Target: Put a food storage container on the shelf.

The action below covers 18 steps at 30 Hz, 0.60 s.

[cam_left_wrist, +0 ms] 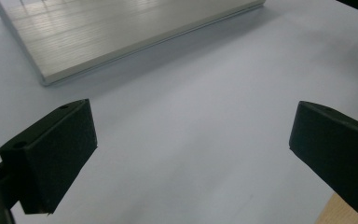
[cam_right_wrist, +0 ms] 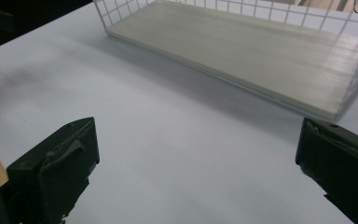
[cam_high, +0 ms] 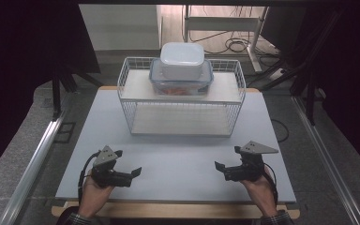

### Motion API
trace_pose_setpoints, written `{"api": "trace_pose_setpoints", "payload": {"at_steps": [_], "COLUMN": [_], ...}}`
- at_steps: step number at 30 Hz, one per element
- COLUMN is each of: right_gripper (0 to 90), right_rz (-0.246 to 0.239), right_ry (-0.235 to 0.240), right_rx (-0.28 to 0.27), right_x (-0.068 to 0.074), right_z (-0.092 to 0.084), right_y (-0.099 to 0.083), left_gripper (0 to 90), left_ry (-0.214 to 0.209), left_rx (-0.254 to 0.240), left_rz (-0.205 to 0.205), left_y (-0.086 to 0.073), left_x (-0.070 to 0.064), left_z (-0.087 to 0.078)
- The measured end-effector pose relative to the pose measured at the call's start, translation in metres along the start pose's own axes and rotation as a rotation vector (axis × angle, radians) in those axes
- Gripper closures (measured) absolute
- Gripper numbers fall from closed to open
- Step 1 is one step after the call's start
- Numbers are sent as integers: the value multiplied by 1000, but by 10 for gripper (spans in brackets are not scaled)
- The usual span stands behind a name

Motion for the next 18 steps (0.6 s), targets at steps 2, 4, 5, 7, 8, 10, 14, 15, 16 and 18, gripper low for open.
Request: {"api": "trace_pose_setpoints", "payload": {"at_steps": [2,4,5,7,8,10,14,15,16,18], "right_gripper": [0,0,0,0,0,0,0,0,0,0], "right_rz": [7,13,13,18,17,25,33,34,36,43], "right_ry": [-6,-15,-18,-23,-27,-28,-37,-38,-39,-40], "right_rx": [4,10,13,17,20,22,32,34,37,46], "right_x": [-2,-3,-4,-5,-5,-6,-8,-8,-9,-9], "right_z": [-1,-3,-3,-4,-4,-5,-6,-6,-6,-6], "right_y": [-4,-8,-10,-13,-15,-18,-24,-26,-27,-30], "left_gripper": [5,6,5,5,5,5,5,5,5,5], "left_ry": [9,19,23,31,33,39,46,49,50,55], "left_rx": [6,15,21,29,32,40,52,56,60,68], "left_rz": [1,8,11,14,16,16,15,16,16,21], "left_y": [-3,-5,-7,-10,-11,-14,-19,-21,-22,-24], "left_x": [2,3,3,4,4,5,6,6,6,6], "left_z": [-1,-1,-1,-1,-1,-1,-1,-1,-1,0]}}
Point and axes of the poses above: each handheld gripper's, and its own axes: z roughly forward along the jaws, y roughly out of its top, x roughly to its left, the point moved 1 cm from there along z, roughly forward along the jaws, and after that the axes turned 9 degrees about y, right-handed, at the moved point
